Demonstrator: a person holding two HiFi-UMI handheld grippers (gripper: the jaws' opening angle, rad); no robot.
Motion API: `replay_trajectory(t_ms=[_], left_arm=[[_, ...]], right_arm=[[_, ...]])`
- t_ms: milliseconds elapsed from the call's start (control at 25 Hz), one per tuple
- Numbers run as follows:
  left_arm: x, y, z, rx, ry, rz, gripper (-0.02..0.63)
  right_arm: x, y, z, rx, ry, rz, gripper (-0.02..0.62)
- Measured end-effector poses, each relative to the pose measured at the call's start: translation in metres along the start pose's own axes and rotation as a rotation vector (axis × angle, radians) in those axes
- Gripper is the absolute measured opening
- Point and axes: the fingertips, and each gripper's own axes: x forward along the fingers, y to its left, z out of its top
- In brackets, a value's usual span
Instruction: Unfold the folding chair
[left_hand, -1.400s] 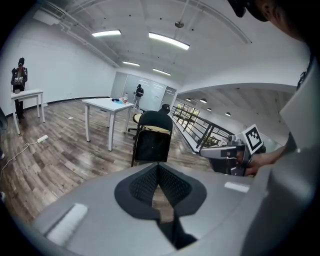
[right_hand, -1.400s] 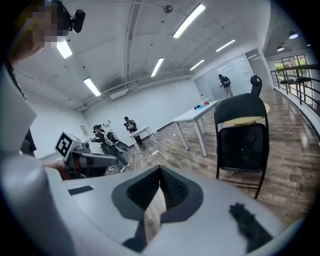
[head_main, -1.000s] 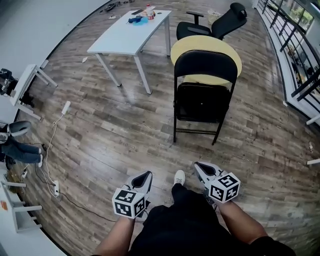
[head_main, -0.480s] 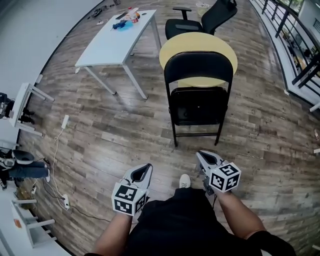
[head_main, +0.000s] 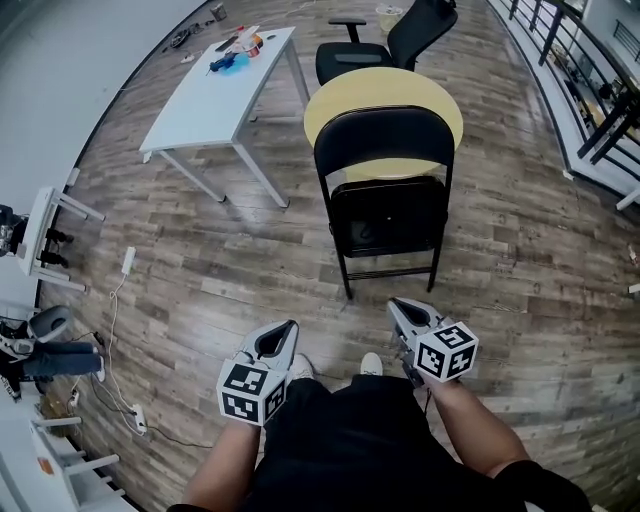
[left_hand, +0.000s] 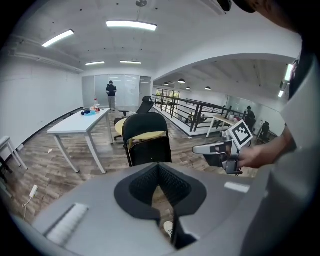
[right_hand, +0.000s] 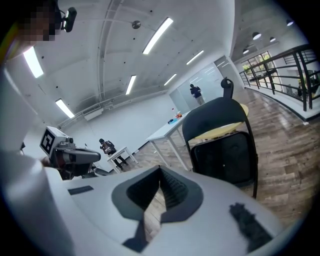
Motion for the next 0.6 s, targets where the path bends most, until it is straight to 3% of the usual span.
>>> replay_trajectory(t_ms=[280,600], left_arm=[[0.017,0.020,0.008,-0.052,-0.021,-0.009,0.009],[0.061,0.048,0.041,0.008,-0.049,-0.037,0.009]], right_arm=[[-0.003,-0.016,-0.011,0.019,0.007,-0.043,0.005],[-0.015,-0.050,0.001,0.052,-0.052,-0.160,0.005]])
